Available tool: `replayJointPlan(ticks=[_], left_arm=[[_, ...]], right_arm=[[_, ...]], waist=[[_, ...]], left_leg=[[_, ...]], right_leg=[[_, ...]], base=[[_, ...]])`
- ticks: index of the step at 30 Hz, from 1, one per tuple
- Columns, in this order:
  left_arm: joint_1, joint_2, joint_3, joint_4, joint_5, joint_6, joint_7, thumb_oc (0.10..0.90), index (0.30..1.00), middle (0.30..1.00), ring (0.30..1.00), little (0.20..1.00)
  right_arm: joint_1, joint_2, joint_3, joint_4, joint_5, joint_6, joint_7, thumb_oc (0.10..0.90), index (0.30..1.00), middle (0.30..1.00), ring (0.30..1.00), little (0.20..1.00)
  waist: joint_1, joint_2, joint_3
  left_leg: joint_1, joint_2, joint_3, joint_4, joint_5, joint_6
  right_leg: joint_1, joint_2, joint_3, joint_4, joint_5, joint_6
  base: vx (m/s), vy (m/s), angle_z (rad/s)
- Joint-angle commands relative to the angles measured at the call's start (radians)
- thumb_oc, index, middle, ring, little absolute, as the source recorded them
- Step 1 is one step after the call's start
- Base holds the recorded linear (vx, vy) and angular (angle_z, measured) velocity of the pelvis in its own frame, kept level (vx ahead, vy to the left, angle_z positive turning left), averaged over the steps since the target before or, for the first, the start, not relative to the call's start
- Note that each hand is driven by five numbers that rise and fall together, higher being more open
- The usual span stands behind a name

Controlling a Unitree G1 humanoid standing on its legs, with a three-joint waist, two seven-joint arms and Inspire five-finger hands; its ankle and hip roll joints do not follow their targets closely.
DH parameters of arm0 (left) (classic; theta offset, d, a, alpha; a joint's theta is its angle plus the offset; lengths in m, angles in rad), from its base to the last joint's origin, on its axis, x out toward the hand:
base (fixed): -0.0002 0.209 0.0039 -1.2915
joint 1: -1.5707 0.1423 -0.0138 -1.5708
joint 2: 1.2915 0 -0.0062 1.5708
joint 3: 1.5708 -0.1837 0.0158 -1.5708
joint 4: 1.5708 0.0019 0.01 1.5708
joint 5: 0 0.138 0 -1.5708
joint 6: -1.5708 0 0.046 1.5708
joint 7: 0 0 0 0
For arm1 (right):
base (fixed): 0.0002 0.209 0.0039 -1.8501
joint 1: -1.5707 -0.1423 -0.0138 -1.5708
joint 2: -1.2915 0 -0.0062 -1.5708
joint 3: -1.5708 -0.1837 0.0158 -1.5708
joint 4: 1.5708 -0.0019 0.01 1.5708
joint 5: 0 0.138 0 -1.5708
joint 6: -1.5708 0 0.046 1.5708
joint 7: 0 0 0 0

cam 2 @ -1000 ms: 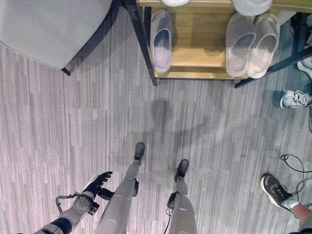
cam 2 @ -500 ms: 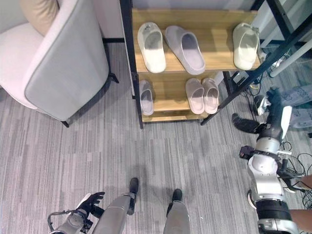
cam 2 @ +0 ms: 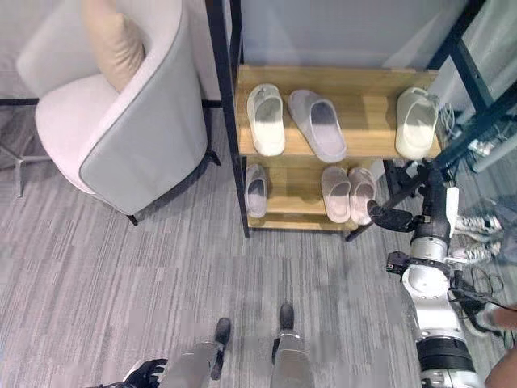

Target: Arrange the slippers neatly on the shoe rack.

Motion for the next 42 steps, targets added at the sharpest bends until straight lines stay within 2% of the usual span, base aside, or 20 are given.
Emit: replayJointPlan(ticks=[1,2,4,5,6,7,8,9,10,14,19,22,27,30,34,39,42], left_arm=[[0.013,0.004,-0.023,-0.078,0.007,-0.018,-0.002,0.800,0.900,0.900,0.900,0.900],[0.004,0.020,-0.045,-0.136,0.004,-0.025,0.007,0.800,0.900,0.900,0.900,0.900],[-0.016,0.023,-0.044,-0.163,-0.021,-0.028,0.016,0.800,0.900,0.900,0.900,0.900],[-0.016,0.023,-0.044,-0.164,-0.022,-0.027,0.016,0.800,0.900,0.900,0.900,0.900],[-0.028,0.021,-0.048,-0.162,-0.025,-0.027,0.016,0.800,0.900,0.900,0.900,0.900],[-0.030,0.024,-0.058,-0.174,-0.021,-0.027,0.013,0.800,0.900,0.900,0.900,0.900],[-0.025,0.024,-0.061,-0.166,-0.024,-0.029,0.016,0.800,0.900,0.900,0.900,0.900],[-0.026,0.024,-0.061,-0.165,-0.024,-0.030,0.016,0.800,0.900,0.900,0.900,0.900],[-0.027,0.011,-0.065,-0.121,-0.014,-0.025,0.016,0.800,0.900,0.900,0.900,0.900],[-0.038,0.011,-0.059,-0.056,-0.009,-0.019,0.022,0.800,0.900,0.900,0.900,0.900],[-0.068,0.026,-0.057,-0.046,-0.036,-0.022,0.032,0.800,0.900,0.900,0.900,0.900],[-0.079,0.030,-0.059,-0.043,-0.044,-0.024,0.035,0.800,0.900,0.900,0.900,0.900],[-0.109,0.044,-0.066,-0.078,-0.066,-0.041,0.033,0.800,0.900,0.900,0.900,0.900],[-0.129,0.044,-0.071,-0.085,-0.079,-0.047,0.039,0.800,0.900,0.900,0.900,0.900],[-0.152,0.044,-0.064,-0.097,-0.088,-0.048,0.044,0.800,0.900,0.900,0.900,0.900],[-0.163,0.038,-0.060,-0.095,-0.091,-0.048,0.048,0.800,0.900,0.900,0.900,0.900],[-0.171,0.037,-0.067,-0.084,-0.086,-0.048,0.058,0.800,0.900,0.900,0.900,0.900]], right_arm=[[-0.116,-0.118,-0.096,-0.067,0.017,-0.084,-0.052,0.800,0.900,0.900,0.900,0.900],[-0.125,-0.124,-0.094,-0.051,0.014,-0.092,-0.075,0.800,0.900,0.900,0.900,0.900],[-0.134,-0.121,-0.096,-0.050,0.046,-0.104,-0.082,0.800,0.900,0.900,0.900,0.900],[-0.134,-0.121,-0.097,-0.050,0.047,-0.105,-0.081,0.800,0.900,0.900,0.900,0.900],[-0.137,-0.120,-0.099,-0.051,0.051,-0.107,-0.080,0.800,0.900,0.900,0.900,0.900],[-0.146,-0.125,-0.092,-0.054,0.038,-0.110,-0.096,0.800,0.900,0.900,0.900,0.900],[-0.168,-0.126,-0.076,-0.050,0.038,-0.102,-0.088,0.800,0.900,0.900,0.900,0.900],[-0.170,-0.126,-0.075,-0.049,0.038,-0.102,-0.088,0.800,0.900,0.900,0.900,0.900],[-0.201,-0.099,-0.048,-0.039,0.028,-0.098,-0.084,0.800,0.900,0.900,0.900,0.900],[-0.330,-0.114,-0.024,-0.028,0.056,-0.108,-0.112,0.800,0.900,0.900,0.900,0.900],[-0.486,-0.198,0.010,0.001,0.091,-0.113,-0.141,0.800,0.900,0.900,0.900,0.900],[-0.532,-0.223,0.040,-0.001,0.090,-0.114,-0.133,0.800,0.900,0.900,0.900,0.900],[-0.631,-0.319,0.177,-0.001,0.032,-0.093,-0.066,0.800,0.900,0.900,0.900,0.900],[-0.658,-0.330,0.208,-0.004,0.017,-0.092,-0.064,0.800,0.900,0.900,0.900,0.900],[-0.647,-0.322,0.212,-0.008,0.005,-0.092,-0.062,0.800,0.900,0.900,0.900,0.900],[-0.597,-0.308,0.171,-0.003,0.008,-0.099,-0.068,0.800,0.900,0.900,0.900,0.900],[-0.592,-0.280,0.098,0.010,0.092,-0.153,-0.111,0.800,0.900,0.900,0.900,0.900]], waist=[[-0.007,-0.012,-0.032],[0.016,-0.029,-0.008],[0.034,-0.035,0.006],[0.034,-0.036,0.006],[0.050,-0.029,0.005],[0.075,-0.011,0.007],[0.099,-0.009,0.005],[0.098,-0.010,0.005],[0.099,-0.010,-0.007],[0.109,-0.021,-0.007],[0.125,-0.027,0.024],[0.129,-0.033,0.037],[0.136,-0.048,0.078],[0.138,-0.058,0.098],[0.139,-0.071,0.119],[0.141,-0.075,0.133],[0.140,-0.074,0.134]], left_leg=[[0.098,0.103,0.072,0.312,0.040,-0.063],[0.016,0.120,0.111,0.384,0.025,-0.030],[-0.060,0.100,0.126,0.332,-0.029,-0.028],[-0.059,0.099,0.126,0.330,-0.031,-0.027],[-0.081,0.082,0.134,0.166,-0.035,-0.031],[-0.111,0.069,0.116,0.059,0.030,-0.039],[-0.064,0.045,0.070,-0.055,0.052,-0.043],[-0.061,0.044,0.070,-0.065,0.062,-0.043],[-0.023,0.032,0.026,-0.136,0.072,-0.034],[-0.031,-0.003,0.014,-0.153,0.083,-0.019],[-0.056,-0.017,0.031,-0.128,0.067,-0.006],[-0.067,-0.023,0.034,-0.117,0.059,-0.003],[-0.099,-0.028,0.035,-0.104,0.058,-0.003],[-0.113,-0.027,0.034,-0.104,0.061,-0.005],[-0.126,-0.022,0.027,-0.107,0.067,-0.006],[-0.131,-0.022,0.019,-0.114,0.072,-0.006],[-0.128,-0.022,0.013,-0.121,0.073,-0.006]], right_leg=[[0.089,0.041,-0.011,-0.051,-0.055,0.006],[0.118,0.047,-0.036,-0.055,-0.090,-0.022],[0.136,0.054,-0.056,-0.057,-0.112,-0.019],[0.137,0.052,-0.057,-0.057,-0.114,-0.018],[0.149,0.065,-0.067,-0.065,-0.123,-0.011],[0.160,0.085,-0.068,-0.073,-0.128,-0.009],[0.164,0.093,-0.043,-0.066,-0.136,-0.009],[0.163,0.092,-0.043,-0.067,-0.132,-0.009],[0.159,0.107,-0.027,-0.058,-0.136,-0.007],[0.128,0.087,0.014,-0.067,-0.126,0.006],[0.091,0.066,0.042,-0.067,-0.106,0.017],[0.082,0.061,0.047,-0.071,-0.099,0.020],[0.051,0.054,0.048,-0.083,-0.074,0.027],[0.038,0.053,0.047,-0.091,-0.062,0.028],[0.025,0.054,0.042,-0.102,-0.052,0.029],[0.022,0.054,0.037,-0.108,-0.049,0.029],[0.023,0.056,0.034,-0.109,-0.050,0.029]], base=[[0.13,-0.427,0.64],[0.08,-0.297,0.24],[0.12,-0.223,-0.03],[0.19,-0.036,0.15],[0.21,0.044,0.28],[0.30,0.054,0.28],[0.16,0.052,0.03],[0.21,0.051,-0.29],[0.11,0.040,-0.56],[0.09,0.190,-0.26],[0.02,0.105,-0.24],[0.00,0.052,-0.05],[-0.01,0.029,0.00],[-0.04,0.022,0.02],[-0.03,-0.005,0.03],[-0.01,-0.003,0.01],[-0.01,-0.007,0.07]])
